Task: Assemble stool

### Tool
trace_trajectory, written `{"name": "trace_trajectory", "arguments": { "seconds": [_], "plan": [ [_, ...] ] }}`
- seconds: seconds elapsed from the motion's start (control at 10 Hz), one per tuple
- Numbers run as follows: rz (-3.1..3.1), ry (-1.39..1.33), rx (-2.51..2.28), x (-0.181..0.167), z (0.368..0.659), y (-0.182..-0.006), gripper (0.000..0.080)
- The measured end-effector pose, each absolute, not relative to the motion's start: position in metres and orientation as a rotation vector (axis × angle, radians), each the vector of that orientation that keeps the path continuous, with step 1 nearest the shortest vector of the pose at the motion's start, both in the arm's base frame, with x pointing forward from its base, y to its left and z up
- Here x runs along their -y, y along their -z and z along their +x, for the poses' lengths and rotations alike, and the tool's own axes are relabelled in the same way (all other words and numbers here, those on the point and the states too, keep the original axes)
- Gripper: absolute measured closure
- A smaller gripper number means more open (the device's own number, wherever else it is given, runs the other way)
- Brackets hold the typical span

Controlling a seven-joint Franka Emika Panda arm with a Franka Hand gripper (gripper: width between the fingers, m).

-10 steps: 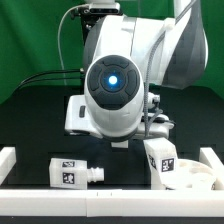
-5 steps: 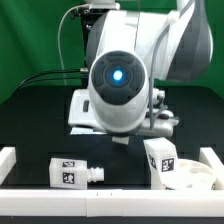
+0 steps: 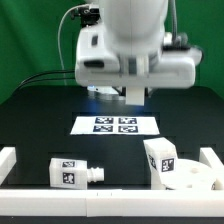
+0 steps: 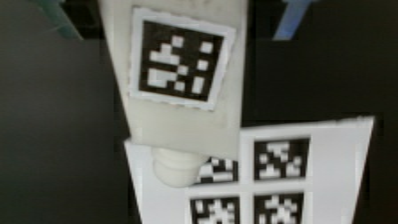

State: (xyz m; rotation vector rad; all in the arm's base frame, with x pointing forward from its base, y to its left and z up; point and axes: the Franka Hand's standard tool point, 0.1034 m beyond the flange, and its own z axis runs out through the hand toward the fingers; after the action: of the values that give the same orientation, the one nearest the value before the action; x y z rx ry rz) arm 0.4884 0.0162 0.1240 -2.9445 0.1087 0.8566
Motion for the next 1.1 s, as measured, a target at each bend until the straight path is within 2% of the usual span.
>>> {"name": "trace_trajectory", "arguments": {
  "seconds": [0.1,0.3,0.5,0.7,0.9,1.0,1.1],
  "plan": [
    [-2.965,-0.779,-0.118,-0.017,0.485,-0.122,0.0478],
    [-3.018,-0.57,-0.111,-0.02,0.497,-0.122,0.0478],
    [-3.061,-0.237,0.082,-0.054,0.539,-0.139,0.0478],
    [-3.101,-0.058,0.229,-0.058,0.563,-0.147,0.0478],
    [-3.106,0.107,0.205,-0.054,0.56,-0.143,0.0478],
    [-3.116,0.278,0.197,-0.056,0.571,-0.144,0.0478],
    [-3.121,0.451,0.219,-0.075,0.576,-0.136,0.0477]
  ]
}}
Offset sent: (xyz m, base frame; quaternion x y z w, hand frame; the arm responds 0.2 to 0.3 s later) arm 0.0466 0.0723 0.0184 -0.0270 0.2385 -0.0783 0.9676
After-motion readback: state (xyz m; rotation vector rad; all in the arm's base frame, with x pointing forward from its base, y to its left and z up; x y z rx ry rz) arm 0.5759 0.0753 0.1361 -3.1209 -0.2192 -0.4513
